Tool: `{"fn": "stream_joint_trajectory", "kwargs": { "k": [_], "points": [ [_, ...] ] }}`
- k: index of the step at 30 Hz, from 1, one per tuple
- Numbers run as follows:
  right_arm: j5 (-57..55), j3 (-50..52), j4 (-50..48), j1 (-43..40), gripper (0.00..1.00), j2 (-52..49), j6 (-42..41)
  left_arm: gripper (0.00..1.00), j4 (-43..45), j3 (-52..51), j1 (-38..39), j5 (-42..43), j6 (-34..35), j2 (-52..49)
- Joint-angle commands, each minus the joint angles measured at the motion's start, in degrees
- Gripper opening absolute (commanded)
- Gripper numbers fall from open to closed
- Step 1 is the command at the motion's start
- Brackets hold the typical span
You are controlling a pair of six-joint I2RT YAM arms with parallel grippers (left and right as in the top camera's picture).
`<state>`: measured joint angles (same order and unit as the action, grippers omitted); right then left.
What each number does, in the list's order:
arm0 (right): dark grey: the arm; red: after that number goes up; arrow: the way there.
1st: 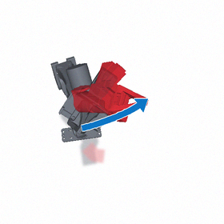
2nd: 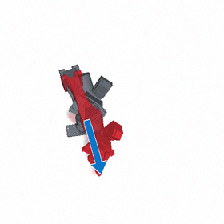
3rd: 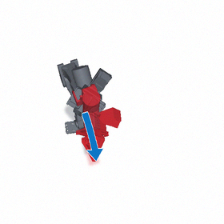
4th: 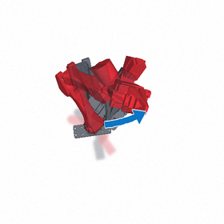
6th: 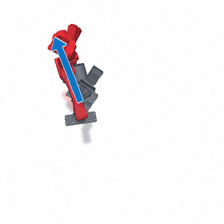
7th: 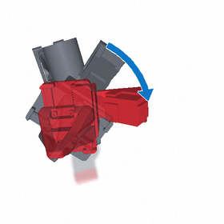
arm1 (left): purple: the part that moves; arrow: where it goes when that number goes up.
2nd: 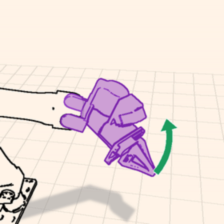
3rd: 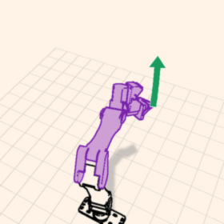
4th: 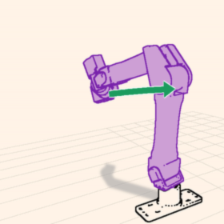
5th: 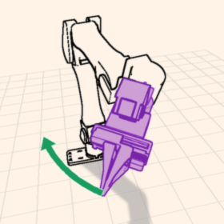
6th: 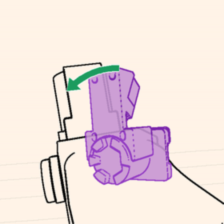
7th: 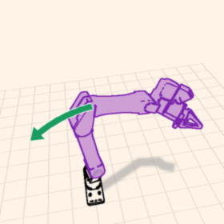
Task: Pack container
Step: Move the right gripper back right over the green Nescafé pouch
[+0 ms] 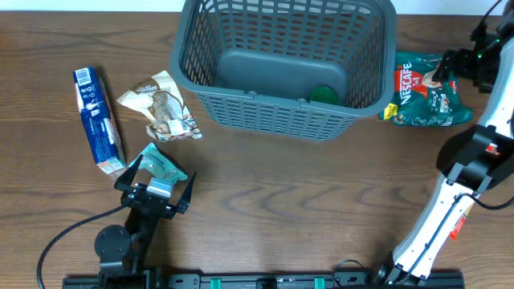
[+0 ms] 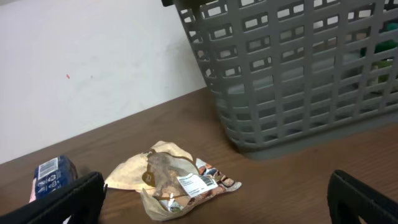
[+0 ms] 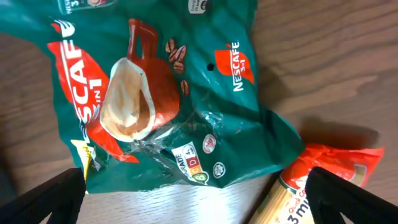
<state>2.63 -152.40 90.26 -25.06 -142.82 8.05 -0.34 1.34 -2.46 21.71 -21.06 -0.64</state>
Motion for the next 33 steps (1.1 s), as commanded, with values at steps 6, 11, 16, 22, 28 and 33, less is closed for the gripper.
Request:
{"fn": "stream_joint_trajectory", "kwargs": {
  "k": [6, 11, 16, 22, 28, 33],
  "points": [
    [7.3, 3.4, -0.9, 2.3, 0.99, -0.5, 7.8, 0.99, -2.0, -1.1, 0.2, 1.0, -0.5, 0.0],
    [6.3, 4.0, -1.4, 3.4, 0.99, -0.5, 9.0, 0.99, -2.0, -1.1, 0.2, 1.0, -0.5, 0.0],
    [4.9, 4.1, -1.9, 3.4, 0.99, -0.5, 9.2, 0.98, -2.0, -1.1, 0.2, 1.0, -0.5, 0.0],
    [3.6, 4.1, -2.2, 3.4, 0.99, -0.5, 9.2, 0.99, -2.0, -1.1, 0.2, 1.0, -0.5, 0.0],
    [3.6, 5.9, -3.4, 3.4, 0.99, -0.5, 9.2, 0.99, -2.0, -1.1, 0.2, 1.0, -0.5, 0.0],
    [3.5, 12.4, -6.9, 3.5, 0.99, -0.5, 9.2, 0.99, -2.0, -1.1, 0.2, 1.0, -0.5, 0.0]
  ]
}}
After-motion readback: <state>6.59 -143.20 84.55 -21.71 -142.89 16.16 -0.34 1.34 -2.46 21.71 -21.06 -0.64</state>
